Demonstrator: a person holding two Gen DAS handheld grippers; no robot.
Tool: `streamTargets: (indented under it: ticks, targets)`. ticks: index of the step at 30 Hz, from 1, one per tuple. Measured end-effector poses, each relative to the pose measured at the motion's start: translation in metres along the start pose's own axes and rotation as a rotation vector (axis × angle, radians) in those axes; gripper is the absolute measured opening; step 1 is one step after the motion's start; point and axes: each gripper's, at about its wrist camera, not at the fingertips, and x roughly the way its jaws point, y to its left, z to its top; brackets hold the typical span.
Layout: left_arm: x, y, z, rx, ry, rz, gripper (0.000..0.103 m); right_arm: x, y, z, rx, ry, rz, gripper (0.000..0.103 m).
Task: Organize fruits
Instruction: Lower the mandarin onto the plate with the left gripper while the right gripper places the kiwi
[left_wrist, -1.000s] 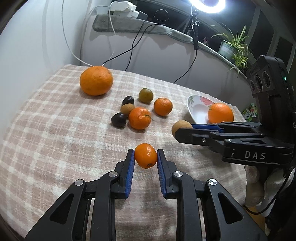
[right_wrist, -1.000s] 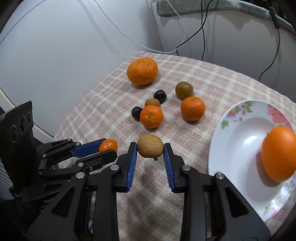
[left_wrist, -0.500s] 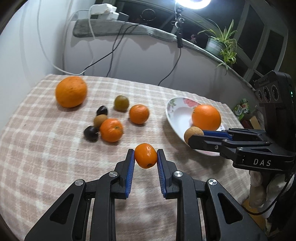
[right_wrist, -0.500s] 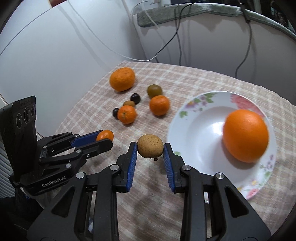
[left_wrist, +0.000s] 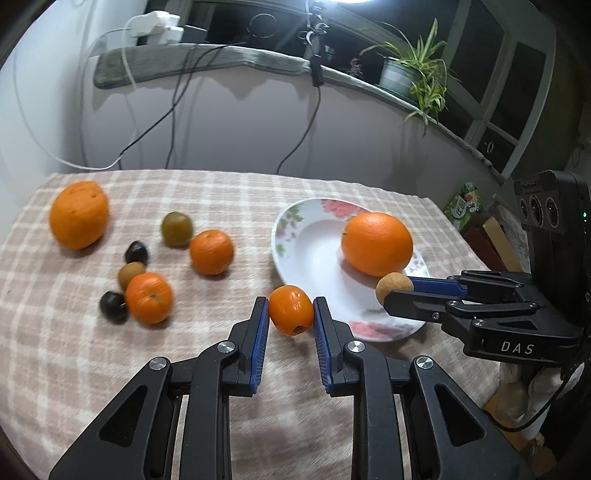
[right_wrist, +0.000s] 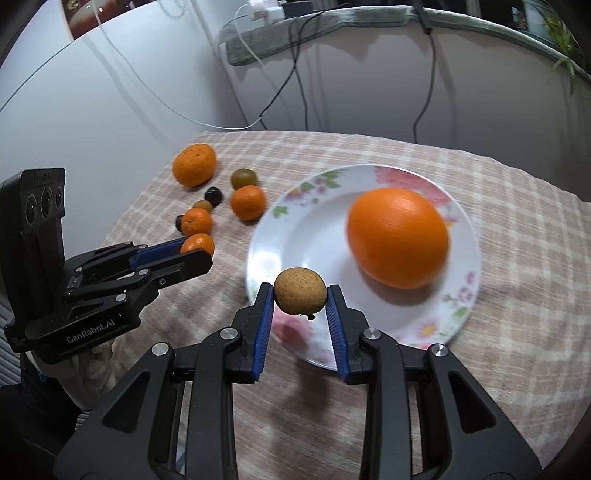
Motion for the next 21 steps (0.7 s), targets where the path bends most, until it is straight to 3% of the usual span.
streamTargets:
  ticks: [21]
  targets:
    - [0.028, -0.024, 0.007, 0.079, 0.038, 0.004, 0.022, -0.005, -0.022, -0.009, 0.008, -0.002, -0.07, 0.03]
